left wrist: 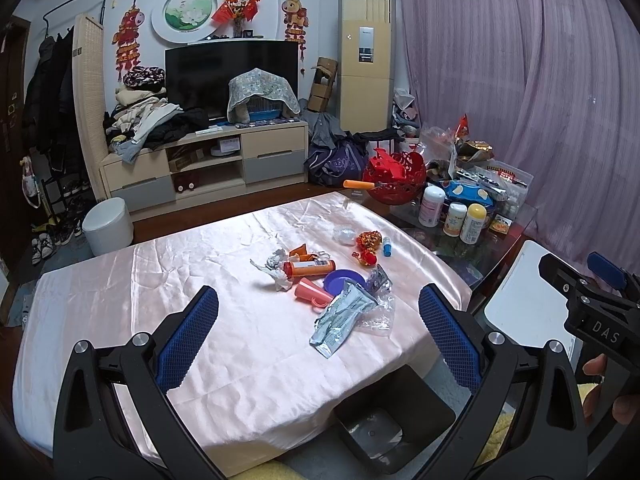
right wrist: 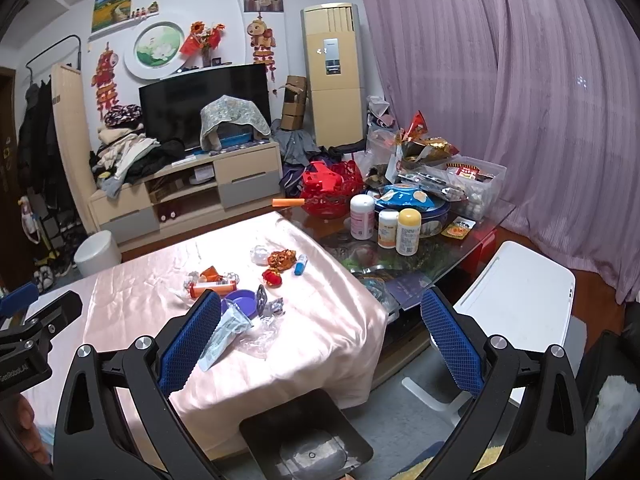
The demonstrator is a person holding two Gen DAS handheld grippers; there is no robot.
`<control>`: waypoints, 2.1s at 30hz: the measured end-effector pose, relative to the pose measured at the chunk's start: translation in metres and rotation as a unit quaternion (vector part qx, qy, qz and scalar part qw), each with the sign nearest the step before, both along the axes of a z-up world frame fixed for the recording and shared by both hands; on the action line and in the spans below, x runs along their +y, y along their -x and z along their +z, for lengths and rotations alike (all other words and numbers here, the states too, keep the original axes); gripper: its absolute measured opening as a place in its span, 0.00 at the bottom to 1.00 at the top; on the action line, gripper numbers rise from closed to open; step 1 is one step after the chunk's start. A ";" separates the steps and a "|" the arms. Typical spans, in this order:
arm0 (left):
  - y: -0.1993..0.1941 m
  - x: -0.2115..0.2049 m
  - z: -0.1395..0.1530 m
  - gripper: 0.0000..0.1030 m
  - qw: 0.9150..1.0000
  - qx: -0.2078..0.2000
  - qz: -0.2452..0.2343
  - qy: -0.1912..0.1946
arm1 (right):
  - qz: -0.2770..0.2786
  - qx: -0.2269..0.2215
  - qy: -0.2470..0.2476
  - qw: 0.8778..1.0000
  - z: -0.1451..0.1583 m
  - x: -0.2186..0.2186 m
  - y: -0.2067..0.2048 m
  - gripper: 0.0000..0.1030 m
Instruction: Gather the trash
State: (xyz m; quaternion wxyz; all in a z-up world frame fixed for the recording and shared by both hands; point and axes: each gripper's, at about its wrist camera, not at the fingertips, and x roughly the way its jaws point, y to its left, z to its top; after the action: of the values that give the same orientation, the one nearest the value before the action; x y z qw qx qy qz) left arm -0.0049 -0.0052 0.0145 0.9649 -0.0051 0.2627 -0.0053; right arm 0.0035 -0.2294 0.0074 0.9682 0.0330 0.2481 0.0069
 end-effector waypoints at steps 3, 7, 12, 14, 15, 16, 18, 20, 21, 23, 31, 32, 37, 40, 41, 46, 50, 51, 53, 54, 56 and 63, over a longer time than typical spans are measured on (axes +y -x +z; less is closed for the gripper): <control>0.000 0.000 0.000 0.92 1.000 0.000 0.001 0.000 | -0.002 0.002 -0.001 1.000 -0.002 0.001 -0.001 0.97; 0.000 0.000 -0.001 0.92 1.000 0.000 0.001 0.000 | -0.002 0.002 -0.003 1.000 -0.011 -0.005 0.000 0.97; 0.000 -0.002 -0.003 0.92 1.000 0.000 0.001 0.000 | -0.002 0.002 -0.003 1.000 -0.010 -0.006 -0.001 0.97; -0.001 -0.001 -0.003 0.92 1.000 0.000 0.001 -0.001 | -0.001 0.002 -0.004 1.000 -0.011 -0.005 0.000 0.97; 0.000 -0.001 -0.003 0.92 1.000 0.000 0.001 -0.001 | -0.001 0.002 -0.004 1.000 -0.010 -0.006 -0.001 0.97; 0.000 -0.002 -0.003 0.92 1.000 0.000 0.001 0.000 | -0.002 0.001 -0.005 1.000 -0.010 -0.006 -0.001 0.97; -0.001 -0.002 -0.003 0.92 1.000 0.000 0.001 -0.001 | 0.000 -0.003 -0.009 1.000 -0.013 -0.005 0.000 0.97; -0.001 -0.002 -0.003 0.92 1.000 0.000 0.001 -0.001 | 0.000 -0.015 -0.013 1.000 -0.013 -0.004 0.001 0.97; -0.001 -0.002 -0.003 0.92 1.000 0.000 0.001 -0.001 | 0.000 -0.019 -0.013 1.000 -0.013 -0.003 0.001 0.97; -0.001 -0.003 -0.004 0.92 1.000 0.001 0.002 -0.002 | 0.002 -0.024 -0.011 1.000 -0.014 0.000 0.001 0.97; -0.015 0.007 -0.026 0.92 1.000 0.016 0.009 -0.002 | -0.002 -0.015 -0.008 1.000 -0.018 -0.002 -0.009 0.97; -0.017 0.008 -0.029 0.92 1.000 0.019 0.010 -0.004 | -0.002 -0.012 -0.007 1.000 -0.020 -0.002 -0.011 0.97; -0.029 0.018 -0.042 0.92 0.999 0.032 0.023 -0.013 | 0.007 0.024 -0.028 0.999 -0.033 -0.006 -0.026 0.97; -0.039 0.026 -0.054 0.92 0.998 0.047 0.034 -0.016 | 0.014 0.049 -0.048 0.998 -0.046 -0.008 -0.038 0.97; -0.041 0.028 -0.059 0.92 0.998 0.052 0.036 -0.016 | 0.014 0.054 -0.042 0.998 -0.051 -0.008 -0.042 0.97; -0.060 0.037 -0.086 0.92 0.995 0.091 0.037 -0.008 | 0.028 0.087 -0.029 0.995 -0.075 0.004 -0.063 0.97; -0.076 0.039 -0.113 0.92 0.991 0.130 0.023 -0.002 | 0.038 0.119 -0.021 0.992 -0.097 0.013 -0.079 0.97; -0.079 0.039 -0.119 0.92 0.990 0.137 0.019 -0.005 | 0.042 0.129 -0.019 0.991 -0.103 0.015 -0.084 0.97; -0.088 0.037 -0.131 0.92 0.988 0.152 0.007 -0.013 | 0.042 0.151 -0.007 0.988 -0.115 0.018 -0.095 0.97; -0.092 0.035 -0.137 0.92 0.987 0.159 0.000 -0.017 | 0.039 0.162 0.000 0.986 -0.120 0.020 -0.100 0.97; -0.101 0.030 -0.148 0.92 0.985 0.172 -0.009 -0.025 | 0.042 0.175 -0.001 0.984 -0.129 0.021 -0.109 0.97; -0.128 0.020 -0.179 0.89 0.976 0.208 -0.058 -0.024 | 0.075 0.215 -0.031 0.973 -0.158 0.036 -0.139 0.97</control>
State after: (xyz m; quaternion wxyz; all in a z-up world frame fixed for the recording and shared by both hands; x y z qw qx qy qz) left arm 0.1230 0.0146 -0.1646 0.8871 0.0327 0.4573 -0.0535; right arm 0.1427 -0.1936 -0.1506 0.8876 0.0446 0.4514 0.0798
